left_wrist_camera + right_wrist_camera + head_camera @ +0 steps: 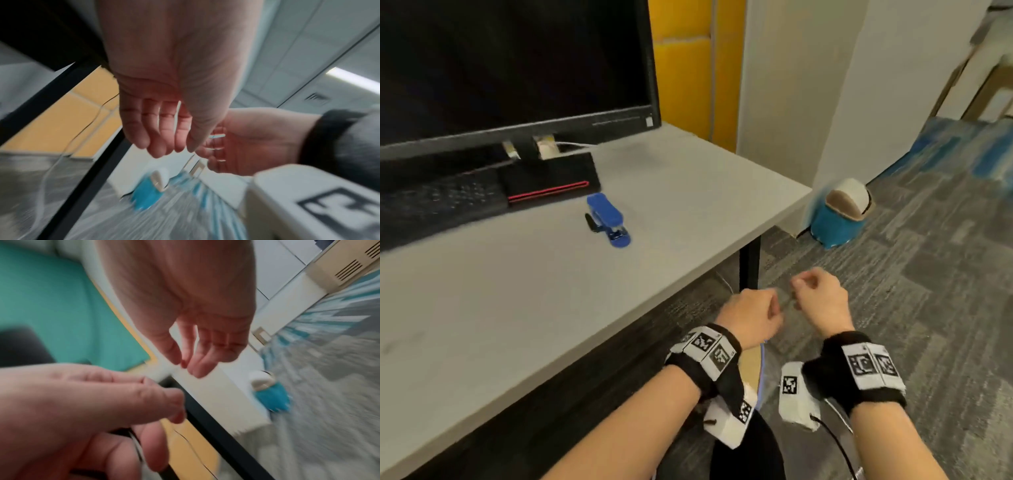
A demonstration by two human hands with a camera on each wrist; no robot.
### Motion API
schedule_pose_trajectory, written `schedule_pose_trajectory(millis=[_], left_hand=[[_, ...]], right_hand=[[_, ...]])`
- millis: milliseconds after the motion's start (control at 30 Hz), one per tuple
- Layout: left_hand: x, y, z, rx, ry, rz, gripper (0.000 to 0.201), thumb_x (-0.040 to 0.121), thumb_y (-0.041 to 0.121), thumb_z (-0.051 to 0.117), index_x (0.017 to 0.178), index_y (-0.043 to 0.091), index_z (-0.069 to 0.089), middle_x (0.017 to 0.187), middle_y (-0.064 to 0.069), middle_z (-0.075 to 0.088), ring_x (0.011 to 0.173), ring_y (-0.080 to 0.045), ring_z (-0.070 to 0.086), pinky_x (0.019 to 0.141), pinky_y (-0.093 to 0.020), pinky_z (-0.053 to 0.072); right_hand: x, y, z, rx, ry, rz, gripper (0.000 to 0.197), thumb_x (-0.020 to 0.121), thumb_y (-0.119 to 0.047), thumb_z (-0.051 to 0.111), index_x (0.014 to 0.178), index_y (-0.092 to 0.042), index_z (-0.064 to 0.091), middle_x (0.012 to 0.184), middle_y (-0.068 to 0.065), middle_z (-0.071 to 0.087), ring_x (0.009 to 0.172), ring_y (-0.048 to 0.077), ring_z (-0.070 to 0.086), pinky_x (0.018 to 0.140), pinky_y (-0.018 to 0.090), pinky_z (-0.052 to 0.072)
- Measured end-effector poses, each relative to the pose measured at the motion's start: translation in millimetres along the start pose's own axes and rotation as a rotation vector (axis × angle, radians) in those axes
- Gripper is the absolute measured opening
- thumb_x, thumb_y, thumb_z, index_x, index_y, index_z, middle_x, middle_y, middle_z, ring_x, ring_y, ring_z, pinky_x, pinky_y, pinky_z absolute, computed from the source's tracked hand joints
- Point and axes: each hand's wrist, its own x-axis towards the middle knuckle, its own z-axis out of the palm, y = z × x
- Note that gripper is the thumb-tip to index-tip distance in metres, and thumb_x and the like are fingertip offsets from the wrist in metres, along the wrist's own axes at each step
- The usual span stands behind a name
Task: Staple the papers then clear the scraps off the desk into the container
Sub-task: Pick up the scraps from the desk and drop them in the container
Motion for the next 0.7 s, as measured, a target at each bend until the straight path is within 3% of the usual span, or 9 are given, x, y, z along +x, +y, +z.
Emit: schedule_pose_trajectory(millis=[67, 133, 200, 267, 333, 433, 500, 600, 700], left_hand=[[-38.1, 24.9, -31.8, -0.011, 0.084, 0.077, 0.013, 0.089, 0.027, 0.056, 0.094, 0.016, 0.060, 0.080, 0.003, 0.058, 0.085, -0.024, 0.063, 0.069, -0.031, 0.046], [-72.2, 39.6, -70.9, -0.012, 0.197, 0.116, 0.015, 0.090, 0.027, 0.056, 0.096, 0.015, 0.062, 0.080, 0.001, 0.059, 0.083, -0.023, 0.060, 0.073, -0.032, 0.046], [-104.6, 41.6, -113.2, 0.018, 0.320, 0.118, 0.014, 0.090, 0.029, 0.055, 0.095, 0.017, 0.061, 0.082, 0.002, 0.060, 0.081, -0.020, 0.057, 0.073, -0.033, 0.046], [-135.7, 30.7, -154.6, 0.073, 0.427, 0.081, 0.015, 0.091, 0.032, 0.054, 0.096, 0.019, 0.060, 0.087, 0.002, 0.062, 0.083, -0.018, 0.058, 0.072, -0.033, 0.046], [-165.0, 10.3, -194.3, 0.131, 0.509, 0.013, 0.016, 0.091, 0.034, 0.053, 0.096, 0.020, 0.060, 0.088, 0.004, 0.062, 0.083, -0.017, 0.058, 0.071, -0.031, 0.045], [-213.1, -34.1, -245.7, 0.227, 0.609, -0.142, 0.013, 0.090, 0.032, 0.054, 0.095, 0.022, 0.060, 0.094, 0.002, 0.066, 0.088, -0.019, 0.060, 0.074, -0.030, 0.046], [-246.6, -66.8, -271.6, 0.279, 0.629, -0.266, 0.011, 0.089, 0.030, 0.055, 0.095, 0.023, 0.061, 0.093, 0.003, 0.064, 0.092, -0.021, 0.061, 0.080, -0.033, 0.049], [-289.9, -109.8, -289.6, 0.328, 0.565, -0.442, 0.010, 0.089, 0.025, 0.056, 0.094, 0.021, 0.063, 0.089, 0.005, 0.058, 0.094, -0.022, 0.060, 0.079, -0.031, 0.047], [-317.6, -143.1, -284.1, 0.369, 0.422, -0.556, 0.011, 0.087, 0.020, 0.058, 0.094, 0.017, 0.066, 0.087, 0.005, 0.055, 0.087, -0.019, 0.058, 0.073, -0.027, 0.044]], right_hand=[[-30.5, -44.8, -27.3, 0.085, 0.134, -0.115, 0.009, 0.088, -0.020, 0.052, 0.092, -0.016, 0.060, 0.091, 0.007, 0.065, 0.091, 0.029, 0.063, 0.086, 0.039, 0.049], [-56.0, -97.5, -47.2, 0.163, 0.162, -0.250, 0.007, 0.088, -0.021, 0.052, 0.089, -0.020, 0.059, 0.086, 0.004, 0.064, 0.085, 0.027, 0.063, 0.079, 0.034, 0.047], [-74.6, -147.6, -52.0, 0.215, 0.110, -0.354, 0.006, 0.088, -0.024, 0.052, 0.085, -0.024, 0.057, 0.086, 0.005, 0.064, 0.077, 0.025, 0.062, 0.068, 0.030, 0.045], [-88.2, -192.1, -43.1, 0.222, 0.000, -0.427, 0.009, 0.090, -0.026, 0.052, 0.091, -0.019, 0.057, 0.085, 0.006, 0.063, 0.070, 0.020, 0.060, 0.057, 0.026, 0.041], [-98.1, -230.7, -21.9, 0.150, -0.125, -0.490, 0.013, 0.091, -0.025, 0.052, 0.096, -0.015, 0.059, 0.085, 0.005, 0.062, 0.072, 0.020, 0.060, 0.055, 0.024, 0.040], [-120.5, -273.5, 29.5, -0.084, -0.360, -0.572, 0.019, 0.093, -0.023, 0.050, 0.104, -0.013, 0.062, 0.094, 0.004, 0.061, 0.084, 0.023, 0.061, 0.064, 0.026, 0.043], [-137.6, -290.9, 67.3, -0.248, -0.520, -0.689, 0.023, 0.094, -0.021, 0.048, 0.111, -0.012, 0.063, 0.102, 0.001, 0.059, 0.088, 0.017, 0.056, 0.067, 0.019, 0.040], [-166.7, -303.1, 118.8, -0.498, -0.784, -0.881, 0.030, 0.095, -0.017, 0.046, 0.121, -0.015, 0.062, 0.111, -0.001, 0.056, 0.094, 0.011, 0.051, 0.083, 0.017, 0.037], [-189.7, -301.4, 160.7, -0.735, -0.934, -0.978, 0.037, 0.094, -0.012, 0.043, 0.128, -0.015, 0.057, 0.127, 0.007, 0.053, 0.112, 0.022, 0.053, 0.093, 0.024, 0.037]])
